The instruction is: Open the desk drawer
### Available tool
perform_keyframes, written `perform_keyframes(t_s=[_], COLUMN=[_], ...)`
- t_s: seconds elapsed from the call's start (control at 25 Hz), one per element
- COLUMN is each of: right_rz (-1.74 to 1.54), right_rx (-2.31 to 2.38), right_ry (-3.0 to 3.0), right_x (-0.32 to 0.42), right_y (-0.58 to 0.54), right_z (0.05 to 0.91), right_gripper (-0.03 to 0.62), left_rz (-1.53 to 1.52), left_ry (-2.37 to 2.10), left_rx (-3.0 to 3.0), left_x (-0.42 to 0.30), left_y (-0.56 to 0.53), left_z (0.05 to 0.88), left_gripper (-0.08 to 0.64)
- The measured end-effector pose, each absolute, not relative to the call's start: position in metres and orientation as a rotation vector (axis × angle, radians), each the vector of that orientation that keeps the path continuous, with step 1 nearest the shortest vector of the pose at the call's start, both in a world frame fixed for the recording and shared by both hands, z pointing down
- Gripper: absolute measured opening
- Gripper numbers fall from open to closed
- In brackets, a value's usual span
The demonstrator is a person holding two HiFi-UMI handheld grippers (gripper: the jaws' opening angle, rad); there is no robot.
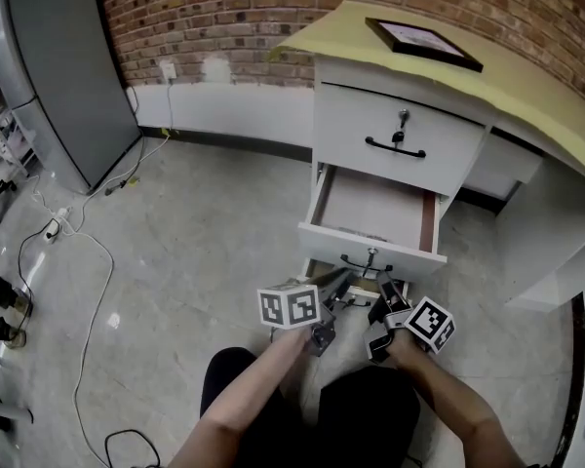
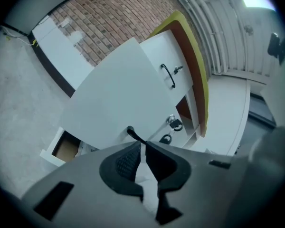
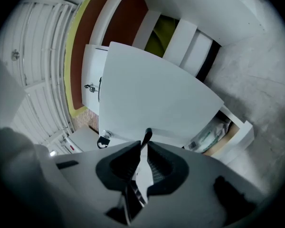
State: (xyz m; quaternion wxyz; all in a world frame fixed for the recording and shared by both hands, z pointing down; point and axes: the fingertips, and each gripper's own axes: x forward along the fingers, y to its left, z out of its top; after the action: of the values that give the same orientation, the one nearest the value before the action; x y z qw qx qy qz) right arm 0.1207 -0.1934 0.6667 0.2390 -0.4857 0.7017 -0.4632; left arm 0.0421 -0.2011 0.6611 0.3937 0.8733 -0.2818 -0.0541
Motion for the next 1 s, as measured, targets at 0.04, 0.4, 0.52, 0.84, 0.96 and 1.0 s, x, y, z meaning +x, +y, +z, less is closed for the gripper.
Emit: perform_keyframes(t_s=[0.04,0.4,0.52,0.84,0.96,1.0], right_rz=[-1.264,-1.065,-1.032,-0.767,-0.747,-0.739], right_rx=[-1.333,-1.321,-1.309,-1.257,-1.256,-1.258], right_ry=[1.967,2.360,2.410,2.671,2.671,2.663], right_x=[0.120,0.111,0.109,0.089,0.090,0.091], right_y=[-0.191,-0.178,-0.178,-0.175,-0.181,-0.183], right_z=[0.666,0.638,0.628,0.581,0.571,0.568], right_gripper=[0.051,0.034,0.031,0.026,0.026,0.025], left_rz=[-0.117,-0.011,0.008,0.180,0.104,0.089], left_ry=[-0.706,-0.636,-0.616,-0.626,-0.613,-0.613], left_rx=[2.246,2.439,2.507,2.724,2.707,2.714], left_x=[0.043,0.062,0.070,0.072,0.069,0.069], left_y=[-0.198,-0.185,-0.182,-0.170,-0.169,-0.169], left_z=[0.659,0.637,0.621,0.594,0.578,0.573], left_gripper=[0.040,0.034,0.032,0.025,0.023,0.022])
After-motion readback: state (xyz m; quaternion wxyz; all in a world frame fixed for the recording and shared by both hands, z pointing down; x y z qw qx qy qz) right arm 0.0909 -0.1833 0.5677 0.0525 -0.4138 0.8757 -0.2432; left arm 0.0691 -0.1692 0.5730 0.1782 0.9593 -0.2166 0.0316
